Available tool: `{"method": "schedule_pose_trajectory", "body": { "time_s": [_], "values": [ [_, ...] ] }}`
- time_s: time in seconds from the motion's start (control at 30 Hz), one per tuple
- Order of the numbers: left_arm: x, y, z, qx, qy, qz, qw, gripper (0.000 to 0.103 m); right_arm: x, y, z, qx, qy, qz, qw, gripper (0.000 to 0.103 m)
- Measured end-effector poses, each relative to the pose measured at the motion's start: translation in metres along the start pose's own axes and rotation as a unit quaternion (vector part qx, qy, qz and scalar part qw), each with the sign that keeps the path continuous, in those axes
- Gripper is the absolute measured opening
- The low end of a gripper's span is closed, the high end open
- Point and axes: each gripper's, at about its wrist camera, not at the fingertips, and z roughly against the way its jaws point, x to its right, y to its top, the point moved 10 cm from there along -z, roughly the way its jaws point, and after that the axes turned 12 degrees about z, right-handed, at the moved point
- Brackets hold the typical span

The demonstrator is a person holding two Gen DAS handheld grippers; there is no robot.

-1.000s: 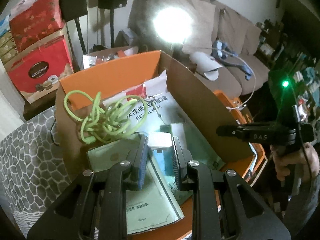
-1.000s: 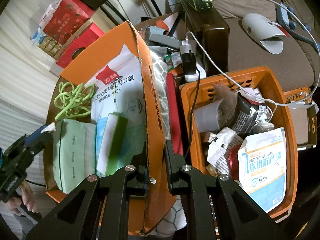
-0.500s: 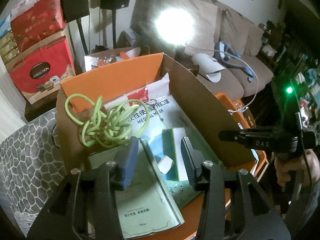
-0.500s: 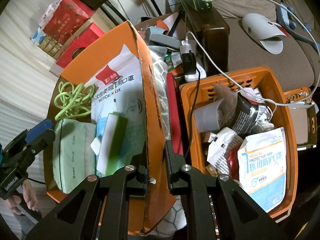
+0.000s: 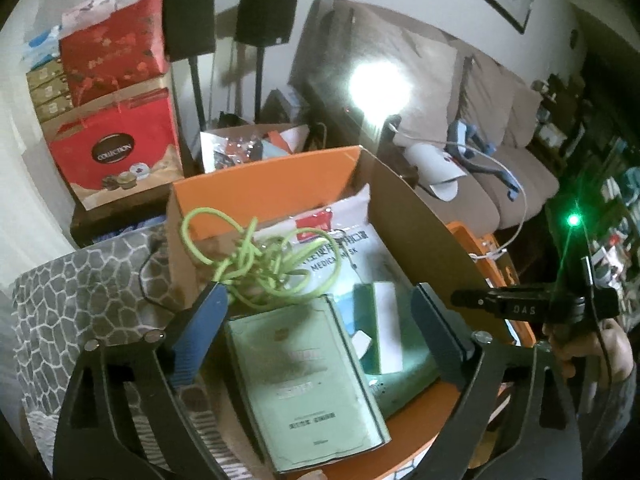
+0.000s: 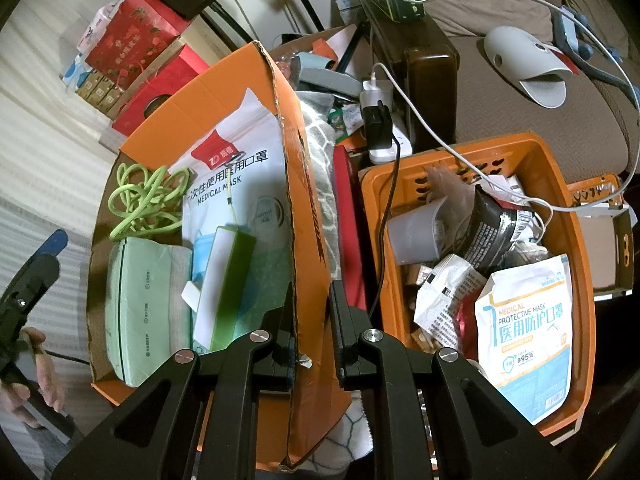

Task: Organize objects
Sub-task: 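Open the left gripper to drop the white piece in the box, then move the left gripper back toward another small white piece on the table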

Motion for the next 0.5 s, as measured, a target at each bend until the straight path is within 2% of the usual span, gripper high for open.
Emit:
{"method": "schedule_pose_trajectory", "body": {
  "time_s": [0.23,0.5],
  "values": [
    [-0.025,0.006,0.016,0.015,0.009,0.017,0.9997,0.099,0.000,0.000,0.000,0.000,0.000,0.000,1.000,0.012],
    [-0.060,0.006,0.030,0.022,0.022,0.033,0.9990,0.099,0.001,0.000,0.000,0.000,0.000,0.000,1.000,0.012]
  ]
}}
